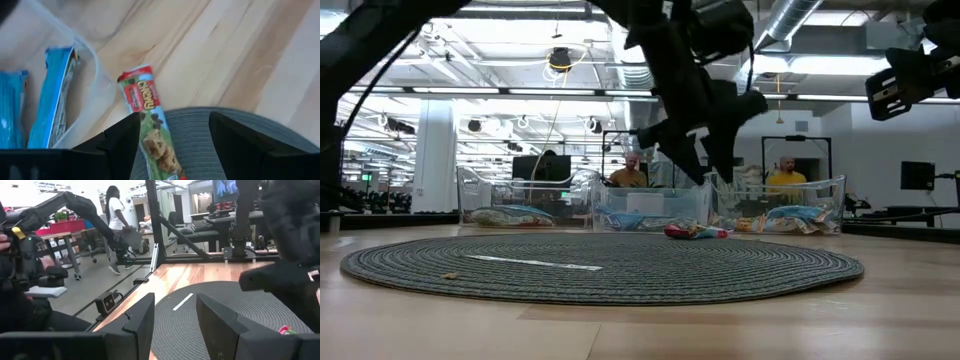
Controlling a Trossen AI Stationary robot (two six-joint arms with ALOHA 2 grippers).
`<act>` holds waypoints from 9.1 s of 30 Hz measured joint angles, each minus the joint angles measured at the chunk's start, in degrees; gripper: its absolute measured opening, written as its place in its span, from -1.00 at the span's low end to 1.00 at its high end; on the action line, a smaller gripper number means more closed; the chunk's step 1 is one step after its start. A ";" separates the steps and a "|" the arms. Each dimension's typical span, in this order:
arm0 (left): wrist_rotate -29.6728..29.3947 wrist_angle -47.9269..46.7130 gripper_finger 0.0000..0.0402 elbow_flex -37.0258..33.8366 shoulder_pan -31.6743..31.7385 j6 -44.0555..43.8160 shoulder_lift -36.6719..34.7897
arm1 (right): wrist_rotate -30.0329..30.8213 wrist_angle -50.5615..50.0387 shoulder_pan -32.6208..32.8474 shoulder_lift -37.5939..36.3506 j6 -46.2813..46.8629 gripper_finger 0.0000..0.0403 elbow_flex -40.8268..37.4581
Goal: Pick and place Granola Bars by type
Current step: Put the red granola bar into the left transparent bin
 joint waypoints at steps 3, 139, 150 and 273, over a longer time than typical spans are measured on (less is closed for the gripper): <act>0.54 -3.89 0.15 3.87 0.16 -2.06 2.61 | 0.00 0.02 0.00 0.00 0.00 -0.32 0.00; -9.87 -33.64 -0.77 18.56 -8.20 14.95 -1.03 | -0.11 -0.24 -0.01 0.00 0.00 -0.31 -0.02; -13.16 -48.66 -0.90 18.55 -10.05 4.15 -4.60 | -0.11 -0.22 0.00 -0.01 0.00 -0.30 -0.02; -16.83 16.62 -0.87 -64.05 29.95 40.68 -44.80 | -0.13 -0.24 0.00 -0.01 0.00 -0.31 -0.02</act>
